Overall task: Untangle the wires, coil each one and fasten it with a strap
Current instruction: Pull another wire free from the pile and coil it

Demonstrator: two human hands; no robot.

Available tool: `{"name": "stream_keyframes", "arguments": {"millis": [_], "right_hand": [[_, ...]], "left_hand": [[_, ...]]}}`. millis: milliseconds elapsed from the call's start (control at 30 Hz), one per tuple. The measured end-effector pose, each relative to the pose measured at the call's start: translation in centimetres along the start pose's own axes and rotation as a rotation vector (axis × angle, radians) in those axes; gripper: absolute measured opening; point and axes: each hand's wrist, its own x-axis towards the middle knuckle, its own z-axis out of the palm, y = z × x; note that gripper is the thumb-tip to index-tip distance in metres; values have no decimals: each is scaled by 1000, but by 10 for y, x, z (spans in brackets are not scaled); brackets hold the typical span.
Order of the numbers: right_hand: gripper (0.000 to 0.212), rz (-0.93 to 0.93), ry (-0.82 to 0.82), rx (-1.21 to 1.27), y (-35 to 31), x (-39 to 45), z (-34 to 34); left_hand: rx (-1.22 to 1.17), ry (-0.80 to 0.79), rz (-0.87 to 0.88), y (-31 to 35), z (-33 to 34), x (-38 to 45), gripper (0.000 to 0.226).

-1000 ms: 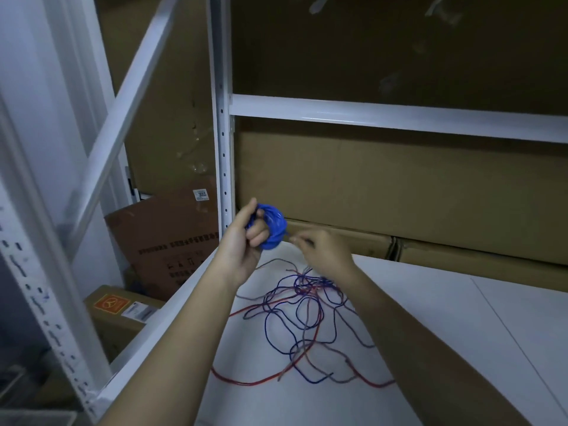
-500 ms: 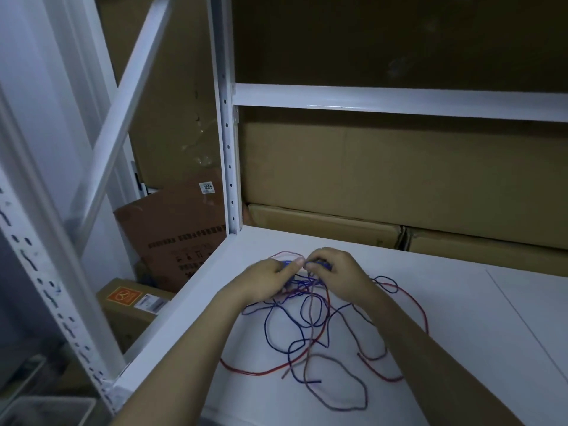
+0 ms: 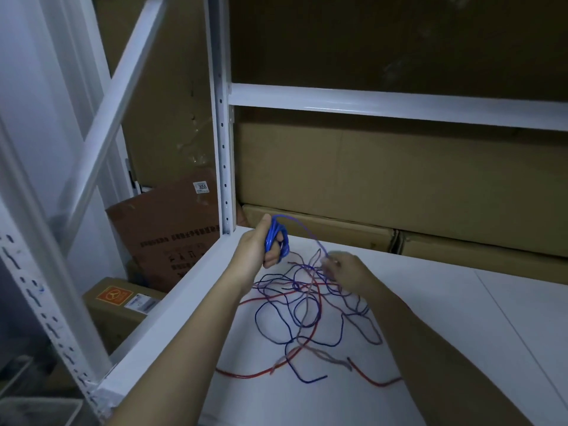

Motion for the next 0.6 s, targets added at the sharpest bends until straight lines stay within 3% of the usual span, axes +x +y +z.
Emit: {"name": "stream_keyframes", "arguments": {"millis": [67,100,167,233,267,367,433,500,600], "right_hand": [[29,53,148,315,-22,9,-19],[28,28,251,329,-31,15,-31],[28,-45,429,262,-45,24,-51],[31,-96,553,61,-51,22,-61],[32,-101,544,-76,-51,19,-62],[29,-95,258,-609,-43,2,-46],[23,-192,72,-822,-39,-13,-25],[25,-339,-58,-834,-39,-32,-5],[17,-635,-3,-713,-49,-56,11]], "left_hand": [[82,-1,19,7,-1,3,51],[117,-4,24,10,-2,5,52],[113,-8,10,13,-6,7,52],[-40,-47,-22,14,-10,8,50],[-209,-78,-48,14,-12,7,51],[-815,-120,-64,19,-16,4,53],[-917,-94,16,21,-18,8,51],[-666,-7,85,21,-18,15,43],[191,138,73,8,-19,12,46]]}}
